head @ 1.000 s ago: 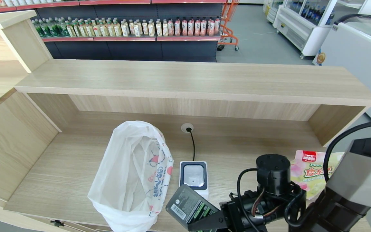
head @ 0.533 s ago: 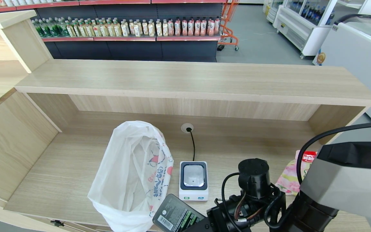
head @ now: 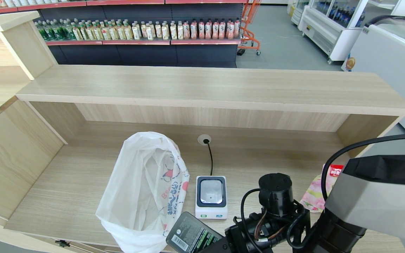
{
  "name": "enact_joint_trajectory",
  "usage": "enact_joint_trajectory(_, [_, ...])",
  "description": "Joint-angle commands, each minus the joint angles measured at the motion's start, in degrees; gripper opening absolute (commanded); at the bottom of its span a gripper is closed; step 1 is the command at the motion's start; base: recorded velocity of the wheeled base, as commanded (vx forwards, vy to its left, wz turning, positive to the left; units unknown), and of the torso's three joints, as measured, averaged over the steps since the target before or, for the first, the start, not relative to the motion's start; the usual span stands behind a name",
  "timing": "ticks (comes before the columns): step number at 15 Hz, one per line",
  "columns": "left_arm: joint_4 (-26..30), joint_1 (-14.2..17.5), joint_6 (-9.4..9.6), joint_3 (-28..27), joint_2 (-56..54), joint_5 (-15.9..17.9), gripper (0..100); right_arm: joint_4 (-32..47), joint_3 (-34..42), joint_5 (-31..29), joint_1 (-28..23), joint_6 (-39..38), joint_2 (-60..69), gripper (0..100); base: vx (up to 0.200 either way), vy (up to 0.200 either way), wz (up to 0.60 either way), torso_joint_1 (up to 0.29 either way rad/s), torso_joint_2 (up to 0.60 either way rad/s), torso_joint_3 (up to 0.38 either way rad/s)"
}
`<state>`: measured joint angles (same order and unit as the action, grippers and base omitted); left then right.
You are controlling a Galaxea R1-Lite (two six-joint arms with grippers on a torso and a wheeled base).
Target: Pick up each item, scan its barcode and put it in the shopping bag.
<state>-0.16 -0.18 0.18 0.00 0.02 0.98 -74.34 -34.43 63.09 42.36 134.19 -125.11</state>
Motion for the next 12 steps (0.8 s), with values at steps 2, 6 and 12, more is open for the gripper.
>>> enact_joint_trajectory(2, [-0.02, 0.01, -0.01, 0.0, 0.06, -0.01, 100, -0.02, -0.03, 0.02, 0.09, 0.01, 0.13, 0, 0.0, 0.0, 0.0, 0.0, 0.0, 0.0])
enact_joint_trajectory(6, [-0.02, 0.01, -0.01, 0.0, 0.06, -0.01, 100, -0.02, -0.47, 0.11, 0.09, -0.69, 0.04, 0, 0.0, 0.0, 0.0, 0.0, 0.0, 0.0])
enact_joint_trajectory(12, [-0.02, 0.01, -0.01, 0.0, 0.06, -0.01, 100, -0.02, -0.82, 0.55, 0.0, -0.69, 0.13, 0, 0.0, 0.0, 0.0, 0.0, 0.0, 0.0])
